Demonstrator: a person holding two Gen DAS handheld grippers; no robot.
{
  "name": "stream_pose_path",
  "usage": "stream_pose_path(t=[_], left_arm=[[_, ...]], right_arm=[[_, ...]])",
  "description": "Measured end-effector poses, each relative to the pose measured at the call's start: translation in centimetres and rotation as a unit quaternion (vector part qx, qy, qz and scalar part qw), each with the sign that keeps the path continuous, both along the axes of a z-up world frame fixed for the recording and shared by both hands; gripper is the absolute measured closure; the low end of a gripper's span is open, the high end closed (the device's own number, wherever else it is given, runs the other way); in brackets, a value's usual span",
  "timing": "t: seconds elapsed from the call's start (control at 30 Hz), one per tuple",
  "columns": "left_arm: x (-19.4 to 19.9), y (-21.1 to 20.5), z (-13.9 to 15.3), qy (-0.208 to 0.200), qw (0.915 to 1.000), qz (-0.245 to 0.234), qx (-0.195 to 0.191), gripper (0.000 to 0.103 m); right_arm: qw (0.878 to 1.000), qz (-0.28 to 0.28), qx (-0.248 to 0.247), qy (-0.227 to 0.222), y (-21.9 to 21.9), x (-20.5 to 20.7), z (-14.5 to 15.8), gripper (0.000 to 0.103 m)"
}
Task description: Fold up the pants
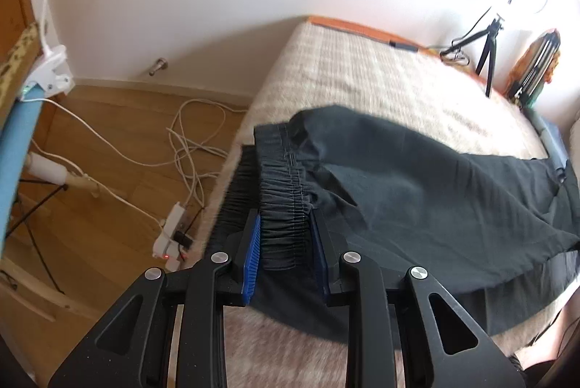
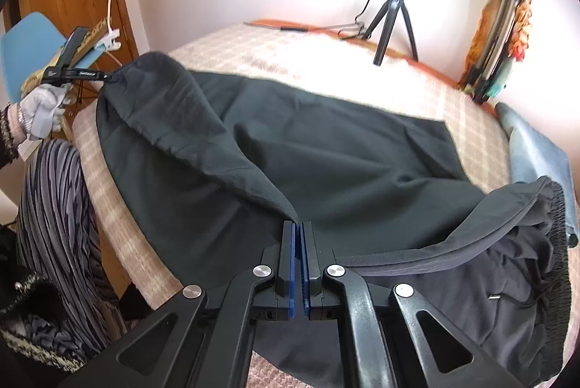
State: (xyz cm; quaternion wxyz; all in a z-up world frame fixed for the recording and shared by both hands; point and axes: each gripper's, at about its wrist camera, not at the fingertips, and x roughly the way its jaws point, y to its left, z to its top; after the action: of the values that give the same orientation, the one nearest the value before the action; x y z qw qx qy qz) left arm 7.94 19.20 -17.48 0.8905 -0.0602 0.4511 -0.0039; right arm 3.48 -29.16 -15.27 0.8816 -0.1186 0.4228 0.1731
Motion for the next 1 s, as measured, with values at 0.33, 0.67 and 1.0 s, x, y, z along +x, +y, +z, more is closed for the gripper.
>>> stream_pose_path(t=[0.33,0.67,1.0], left_arm=[[-0.8,1.8,-2.3,0.06,0.9978,-0.001,0.026,0.076],[-0.8,0.2,2.8,0.024,0.9994,0.021,0.01,0.062],[2.2,-13.5,9.5,-0.031,0.9893,-0.134,-0.048,0.059]], right_arm=[[0.999,0.034,-0.004,0.022,1.6,-2.0,-1.4,0.102],[0.997,0.013,0.056,0.05,-0.4,-2.6,-3.0,0.088],[0.988,-0.074,0.135,0.001,-6.7,-3.9,0.0,0.066]])
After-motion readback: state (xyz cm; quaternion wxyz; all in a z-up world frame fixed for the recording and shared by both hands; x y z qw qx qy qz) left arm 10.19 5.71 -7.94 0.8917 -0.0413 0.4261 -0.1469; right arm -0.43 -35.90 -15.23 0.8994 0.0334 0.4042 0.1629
